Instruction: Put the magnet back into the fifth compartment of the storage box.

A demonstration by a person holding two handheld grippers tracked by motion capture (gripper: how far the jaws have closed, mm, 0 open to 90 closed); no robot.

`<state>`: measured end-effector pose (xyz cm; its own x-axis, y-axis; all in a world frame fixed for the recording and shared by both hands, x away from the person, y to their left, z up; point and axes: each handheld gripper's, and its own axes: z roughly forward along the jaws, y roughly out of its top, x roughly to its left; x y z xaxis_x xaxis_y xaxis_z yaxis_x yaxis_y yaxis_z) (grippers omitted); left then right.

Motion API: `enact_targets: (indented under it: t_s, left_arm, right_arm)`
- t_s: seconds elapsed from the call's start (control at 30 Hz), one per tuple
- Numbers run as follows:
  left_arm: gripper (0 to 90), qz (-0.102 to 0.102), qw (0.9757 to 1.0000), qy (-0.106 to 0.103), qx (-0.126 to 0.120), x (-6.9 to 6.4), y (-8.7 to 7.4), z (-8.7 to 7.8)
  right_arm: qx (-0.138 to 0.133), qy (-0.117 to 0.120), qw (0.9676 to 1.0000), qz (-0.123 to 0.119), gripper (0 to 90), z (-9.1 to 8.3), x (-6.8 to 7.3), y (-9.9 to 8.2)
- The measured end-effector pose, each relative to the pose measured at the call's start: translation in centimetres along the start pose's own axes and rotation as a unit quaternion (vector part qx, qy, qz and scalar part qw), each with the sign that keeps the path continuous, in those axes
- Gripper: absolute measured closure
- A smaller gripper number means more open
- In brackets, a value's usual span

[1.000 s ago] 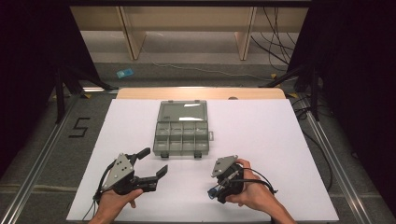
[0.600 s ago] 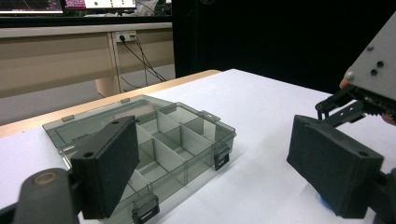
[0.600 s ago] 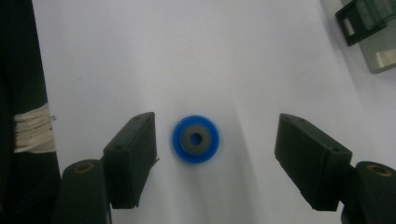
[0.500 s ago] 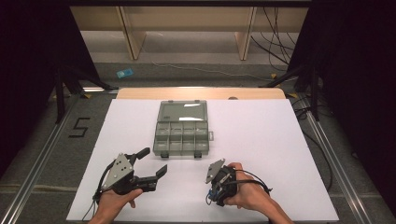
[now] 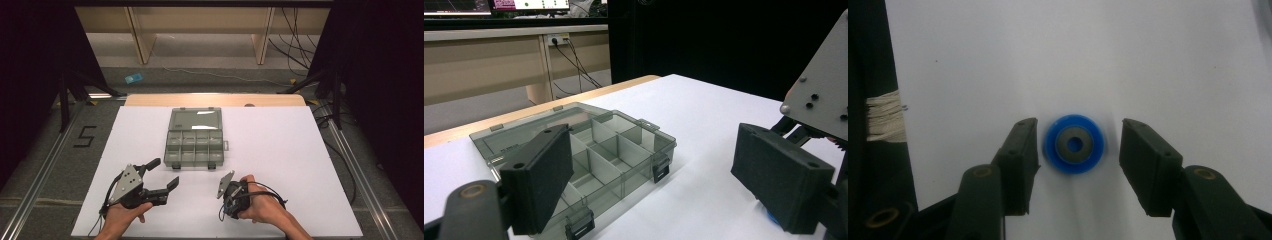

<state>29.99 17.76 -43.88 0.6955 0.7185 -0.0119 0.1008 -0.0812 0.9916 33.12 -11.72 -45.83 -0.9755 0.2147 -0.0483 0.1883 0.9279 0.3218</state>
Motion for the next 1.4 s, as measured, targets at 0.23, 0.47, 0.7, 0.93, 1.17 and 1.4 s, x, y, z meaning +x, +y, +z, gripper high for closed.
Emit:
enact_targets:
  t_s: [0.23, 0.47, 0.7, 0.93, 1.17, 1.4]
  left_arm:
    - [15.9, 0.0, 1.0, 0.0, -0.001, 0.0, 0.0, 0.0]
    - [15.9, 0.002, 1.0, 0.0, 0.0, 0.0, 0.0, 0.0]
    - [15.9, 0.002, 1.0, 0.0, 0.001, 0.0, 0.0, 0.0]
    - [15.9, -0.001, 1.0, 0.0, 0.0, 0.0, 0.0, 0.1]
    - [15.9, -0.004, 1.0, -0.001, 0.001, 0.0, 0.0, 0.2]
    - [15.9, -0.005, 1.0, -0.001, 0.002, 0.0, 0.0, 0.1]
  right_arm:
    - [0.008, 0.011, 0.9999, 0.005, 59.9, 0.3, -0.2, 0.1]
    - [0.018, 0.005, 0.9998, -0.01, 62.4, 0.2, -0.5, 0.2]
    - [-0.015, -0.009, 0.9998, 0.006, 62.5, -0.8, -0.8, 0.6]
    - [-0.038, -0.019, 0.999, 0.015, 62.5, -1.3, -1.7, 1.2]
    - [-0.08, -0.041, 0.9958, 0.016, 62.5, -1.7, -2.9, 2.5]
    - [-0.104, -0.049, 0.9932, 0.015, 62.5, -1.9, -4.0, 4.0]
